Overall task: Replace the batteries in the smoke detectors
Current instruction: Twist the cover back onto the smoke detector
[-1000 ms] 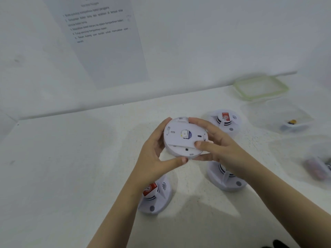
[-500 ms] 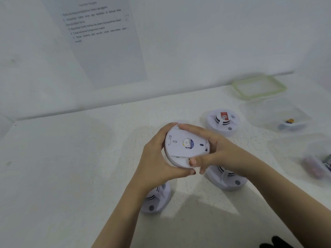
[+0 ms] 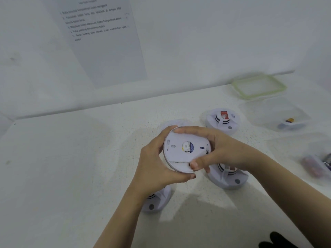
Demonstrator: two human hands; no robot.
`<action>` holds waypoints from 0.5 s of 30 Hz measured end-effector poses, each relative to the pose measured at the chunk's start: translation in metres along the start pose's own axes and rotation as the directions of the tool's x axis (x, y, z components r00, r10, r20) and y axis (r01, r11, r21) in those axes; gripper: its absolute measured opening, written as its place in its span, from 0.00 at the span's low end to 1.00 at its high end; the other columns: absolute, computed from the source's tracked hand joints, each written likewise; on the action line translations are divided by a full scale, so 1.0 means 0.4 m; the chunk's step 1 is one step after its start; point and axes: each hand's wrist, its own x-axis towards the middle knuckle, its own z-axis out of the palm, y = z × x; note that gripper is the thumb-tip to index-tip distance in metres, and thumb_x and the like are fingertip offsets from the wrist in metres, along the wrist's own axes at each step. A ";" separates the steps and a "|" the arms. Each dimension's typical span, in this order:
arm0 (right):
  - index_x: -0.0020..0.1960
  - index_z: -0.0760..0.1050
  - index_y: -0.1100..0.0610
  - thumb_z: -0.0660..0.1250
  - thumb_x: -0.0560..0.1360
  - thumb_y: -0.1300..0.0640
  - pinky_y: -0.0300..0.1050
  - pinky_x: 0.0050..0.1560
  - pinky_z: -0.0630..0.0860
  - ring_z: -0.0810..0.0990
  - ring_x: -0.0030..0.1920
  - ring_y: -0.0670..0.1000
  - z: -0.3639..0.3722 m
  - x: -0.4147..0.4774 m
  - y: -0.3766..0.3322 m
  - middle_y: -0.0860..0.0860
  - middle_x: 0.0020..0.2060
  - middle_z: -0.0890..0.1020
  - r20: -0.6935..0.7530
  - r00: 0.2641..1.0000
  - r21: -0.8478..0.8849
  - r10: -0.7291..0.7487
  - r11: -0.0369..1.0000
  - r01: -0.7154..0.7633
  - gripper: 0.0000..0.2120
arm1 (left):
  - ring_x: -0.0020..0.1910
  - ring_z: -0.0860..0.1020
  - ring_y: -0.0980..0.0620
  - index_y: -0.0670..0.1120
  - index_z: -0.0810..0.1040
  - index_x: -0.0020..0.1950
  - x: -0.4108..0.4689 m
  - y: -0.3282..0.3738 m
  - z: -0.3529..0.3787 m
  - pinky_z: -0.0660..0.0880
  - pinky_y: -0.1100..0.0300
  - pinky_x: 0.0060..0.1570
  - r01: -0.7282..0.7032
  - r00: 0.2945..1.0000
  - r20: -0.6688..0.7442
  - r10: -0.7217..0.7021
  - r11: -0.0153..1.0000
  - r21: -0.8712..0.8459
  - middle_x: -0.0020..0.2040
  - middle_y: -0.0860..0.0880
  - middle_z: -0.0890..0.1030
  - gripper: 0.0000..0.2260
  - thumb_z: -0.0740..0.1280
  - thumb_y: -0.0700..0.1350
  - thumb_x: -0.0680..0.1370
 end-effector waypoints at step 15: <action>0.67 0.71 0.44 0.74 0.67 0.68 0.44 0.31 0.78 0.82 0.43 0.53 -0.009 0.011 -0.039 0.50 0.57 0.79 0.074 0.995 -0.131 0.067 0.990 -0.057 0.34 | 0.58 0.80 0.52 0.48 0.73 0.66 -0.006 -0.005 0.006 0.78 0.63 0.52 -0.023 1.000 -0.013 0.023 0.999 -0.038 0.56 0.54 0.81 0.43 0.84 0.34 0.54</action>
